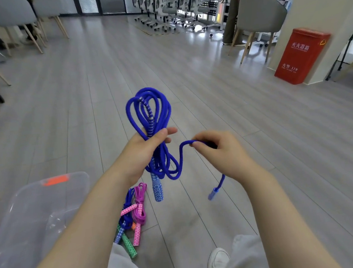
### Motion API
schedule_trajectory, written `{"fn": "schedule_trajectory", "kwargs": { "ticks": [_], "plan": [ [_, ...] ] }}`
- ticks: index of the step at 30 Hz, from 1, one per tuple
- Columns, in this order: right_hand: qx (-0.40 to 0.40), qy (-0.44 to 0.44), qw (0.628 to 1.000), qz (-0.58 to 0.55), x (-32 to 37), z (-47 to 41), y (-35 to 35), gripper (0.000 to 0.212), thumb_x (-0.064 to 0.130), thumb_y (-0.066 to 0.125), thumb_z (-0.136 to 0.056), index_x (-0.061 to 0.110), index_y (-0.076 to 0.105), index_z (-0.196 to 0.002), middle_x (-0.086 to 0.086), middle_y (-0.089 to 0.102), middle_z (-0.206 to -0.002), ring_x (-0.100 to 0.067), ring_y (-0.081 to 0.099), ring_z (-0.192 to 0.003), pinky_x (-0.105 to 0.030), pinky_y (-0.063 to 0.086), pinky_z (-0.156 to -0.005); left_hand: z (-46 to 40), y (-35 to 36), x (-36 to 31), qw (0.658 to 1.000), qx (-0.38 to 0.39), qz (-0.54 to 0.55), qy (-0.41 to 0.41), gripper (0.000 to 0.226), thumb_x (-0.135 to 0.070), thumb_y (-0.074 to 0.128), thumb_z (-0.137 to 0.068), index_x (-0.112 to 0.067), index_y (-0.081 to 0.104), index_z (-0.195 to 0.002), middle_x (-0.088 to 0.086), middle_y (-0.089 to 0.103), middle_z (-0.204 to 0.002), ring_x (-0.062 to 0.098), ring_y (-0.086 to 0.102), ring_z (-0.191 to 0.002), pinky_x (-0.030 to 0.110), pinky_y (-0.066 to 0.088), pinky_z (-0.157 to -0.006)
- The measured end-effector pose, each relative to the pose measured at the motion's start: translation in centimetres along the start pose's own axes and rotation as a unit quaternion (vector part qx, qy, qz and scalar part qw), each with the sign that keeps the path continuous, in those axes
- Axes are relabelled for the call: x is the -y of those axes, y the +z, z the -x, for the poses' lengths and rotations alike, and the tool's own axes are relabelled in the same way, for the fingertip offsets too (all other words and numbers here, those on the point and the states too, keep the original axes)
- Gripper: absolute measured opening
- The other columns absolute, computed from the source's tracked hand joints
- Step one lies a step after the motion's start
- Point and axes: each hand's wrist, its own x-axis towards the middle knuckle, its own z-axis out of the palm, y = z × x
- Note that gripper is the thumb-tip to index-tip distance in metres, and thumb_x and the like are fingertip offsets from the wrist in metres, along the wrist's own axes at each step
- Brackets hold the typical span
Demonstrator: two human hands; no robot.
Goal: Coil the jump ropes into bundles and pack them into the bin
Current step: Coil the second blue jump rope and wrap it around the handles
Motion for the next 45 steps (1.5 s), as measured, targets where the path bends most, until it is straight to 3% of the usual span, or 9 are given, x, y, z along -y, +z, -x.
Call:
{"fn": "schedule_trajectory", "kwargs": {
  "ticks": [6, 12, 17, 25, 29, 33, 37, 39, 45],
  "plan": [
    [-0.017, -0.007, 1.000, 0.009, 0.3, -0.2, 0.6, 0.014, 0.028, 0.055, -0.094, 0.029, 0.069, -0.088, 0.013, 0.062, -0.070, -0.006, 0.054, -0.066, -0.024, 0.045, -0.063, 0.7, 1.2, -0.3, 0.997, 0.069, -0.020, -0.018, 0.023, -0.028, 0.053, -0.098, -0.021, 0.073, -0.106, 0.007, 0.073, -0.106, 0.028, 0.066, -0.108, 0.049, 0.052, -0.097],
    [-0.072, -0.006, 0.997, -0.015, 0.3, -0.3, 1.0, 0.012, 0.029, 0.055, -0.096, 0.029, 0.065, -0.089, 0.011, 0.063, -0.075, -0.007, 0.057, -0.072, -0.024, 0.048, -0.066, 1.0, 1.6, -0.2, 0.991, 0.129, -0.025, -0.031, 0.026, -0.025, 0.047, -0.101, -0.011, 0.067, -0.109, 0.003, 0.075, -0.101, 0.015, 0.070, -0.100, 0.034, 0.057, -0.084],
    [-0.073, -0.003, 0.997, 0.011, -0.1, -0.4, 0.9, 0.012, 0.029, 0.056, -0.096, 0.027, 0.066, -0.092, 0.011, 0.062, -0.075, -0.007, 0.056, -0.071, -0.026, 0.048, -0.066, 0.8, 2.1, 0.1, 0.992, 0.114, -0.010, -0.046, 0.028, -0.025, 0.051, -0.100, 0.001, 0.062, -0.102, 0.010, 0.069, -0.089, 0.022, 0.071, -0.089, 0.041, 0.057, -0.081],
    [-0.033, 0.015, 0.997, 0.065, -0.6, -0.4, 0.8, 0.008, 0.030, 0.061, -0.090, 0.028, 0.069, -0.087, 0.008, 0.064, -0.072, -0.009, 0.057, -0.067, -0.027, 0.047, -0.061, 0.4, 2.0, 0.7, 0.983, 0.134, -0.072, -0.102, 0.013, -0.021, 0.059, -0.094, -0.012, 0.066, -0.102, 0.007, 0.062, -0.074, 0.019, 0.062, -0.071, 0.035, 0.055, -0.072],
    [-0.002, 0.031, 0.998, 0.062, -0.7, -0.3, 0.6, 0.015, 0.040, 0.064, -0.089, 0.026, 0.065, -0.082, 0.009, 0.053, -0.060, -0.007, 0.045, -0.054, -0.022, 0.038, -0.054, 0.1, 1.6, 0.9, 0.989, 0.060, -0.085, -0.104, 0.018, -0.024, 0.061, -0.091, -0.007, 0.067, -0.096, 0.008, 0.063, -0.071, 0.023, 0.061, -0.070, 0.038, 0.052, -0.070],
    [-0.019, 0.067, 0.998, -0.004, -1.1, -0.3, -0.8, 0.020, 0.040, 0.062, -0.090, 0.023, 0.067, -0.080, 0.006, 0.049, -0.058, -0.008, 0.042, -0.054, -0.026, 0.037, -0.057, -1.1, 0.6, 0.9, 0.991, -0.101, 0.049, -0.068, 0.018, -0.017, 0.057, -0.093, -0.011, 0.060, -0.076, 0.002, 0.061, -0.056, 0.023, 0.058, -0.059, 0.030, 0.049, -0.057],
    [-0.054, 0.091, 0.993, -0.047, -1.5, -0.1, -2.1, 0.018, 0.030, 0.061, -0.091, 0.019, 0.070, -0.081, -0.003, 0.051, -0.064, -0.012, 0.044, -0.058, -0.027, 0.037, -0.058, -2.2, -2.0, 0.7, 0.926, -0.256, 0.272, -0.046, 0.014, -0.012, 0.057, -0.093, -0.011, 0.056, -0.079, -0.003, 0.054, -0.056, 0.014, 0.057, -0.053, 0.027, 0.053, -0.055],
    [-0.068, 0.102, 0.989, -0.078, -1.3, -0.1, -2.2, 0.018, 0.022, 0.056, -0.093, 0.019, 0.071, -0.084, 0.001, 0.051, -0.065, -0.012, 0.041, -0.057, -0.025, 0.036, -0.056, -2.1, -2.3, 0.8, 0.918, -0.259, 0.297, -0.052, 0.012, -0.011, 0.057, -0.093, -0.011, 0.056, -0.081, -0.003, 0.054, -0.058, 0.013, 0.057, -0.054, 0.028, 0.054, -0.059],
    [-0.059, 0.078, 0.984, -0.146, 0.0, -0.5, -0.8, 0.020, 0.019, 0.051, -0.098, 0.021, 0.071, -0.094, 0.003, 0.053, -0.065, -0.007, 0.044, -0.057, -0.026, 0.038, -0.059, -1.4, 0.3, 0.6, 0.961, -0.164, 0.212, -0.073, 0.015, -0.015, 0.056, -0.095, -0.012, 0.057, -0.080, -0.001, 0.056, -0.064, 0.013, 0.056, -0.054, 0.032, 0.052, -0.064]
  ]
}}
